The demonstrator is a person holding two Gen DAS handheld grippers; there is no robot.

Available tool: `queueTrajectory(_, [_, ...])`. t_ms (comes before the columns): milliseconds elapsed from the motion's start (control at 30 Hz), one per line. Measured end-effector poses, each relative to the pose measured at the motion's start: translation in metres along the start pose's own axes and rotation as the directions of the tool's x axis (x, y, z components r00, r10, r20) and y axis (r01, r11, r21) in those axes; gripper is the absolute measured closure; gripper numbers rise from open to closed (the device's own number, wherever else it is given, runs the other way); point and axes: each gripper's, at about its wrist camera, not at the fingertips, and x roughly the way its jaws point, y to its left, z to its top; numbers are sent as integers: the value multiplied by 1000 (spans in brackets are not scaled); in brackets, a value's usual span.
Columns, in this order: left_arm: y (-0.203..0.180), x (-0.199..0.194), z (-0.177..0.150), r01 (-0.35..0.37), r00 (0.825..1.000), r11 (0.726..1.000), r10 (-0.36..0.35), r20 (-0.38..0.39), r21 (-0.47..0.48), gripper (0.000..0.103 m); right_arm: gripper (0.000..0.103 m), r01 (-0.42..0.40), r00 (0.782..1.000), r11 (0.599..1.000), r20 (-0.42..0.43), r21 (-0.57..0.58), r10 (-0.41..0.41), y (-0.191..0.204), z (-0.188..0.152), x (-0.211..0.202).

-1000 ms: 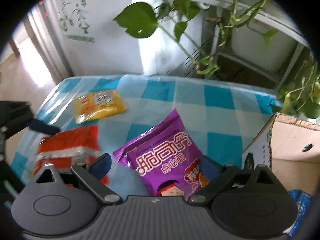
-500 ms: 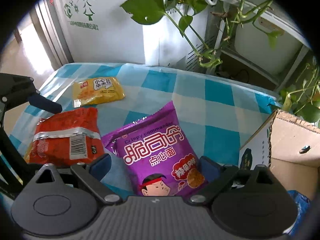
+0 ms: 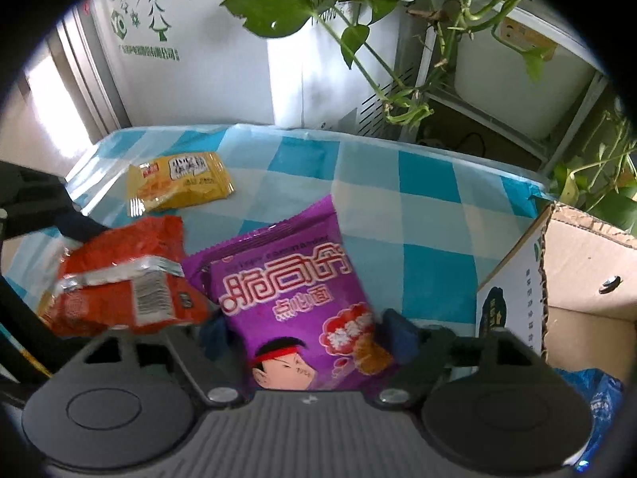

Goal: Organize snacks
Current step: 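Close the left tool on the red bag while right tool grasps the purple bag, then lift the red bag with left tool toward the box while right tool carries the purple bag there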

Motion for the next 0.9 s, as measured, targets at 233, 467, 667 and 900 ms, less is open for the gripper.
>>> queueTrajectory(233, [-2, -9, 3, -26, 999, 1000, 26, 22, -17, 34, 24, 25, 1000, 1000, 19, 0, -25, 9, -1, -6])
queueTrajectory(467, [-3, -25, 7, -52, 996, 997, 56, 69, -65, 34, 24, 56, 996, 997, 68, 46, -59, 9, 0, -26])
queueTrajectory(667, [-7, -38, 9, -74, 991, 991, 86, 107, -108, 34, 24, 75, 991, 994, 104, 75, -82, 9, -2, -49])
queueTrajectory(900, [-13, -55, 5, -77, 981, 975, 111, 162, -207, 34, 24, 89, 986, 989, 131, 118, -105, 9, -9, -76])
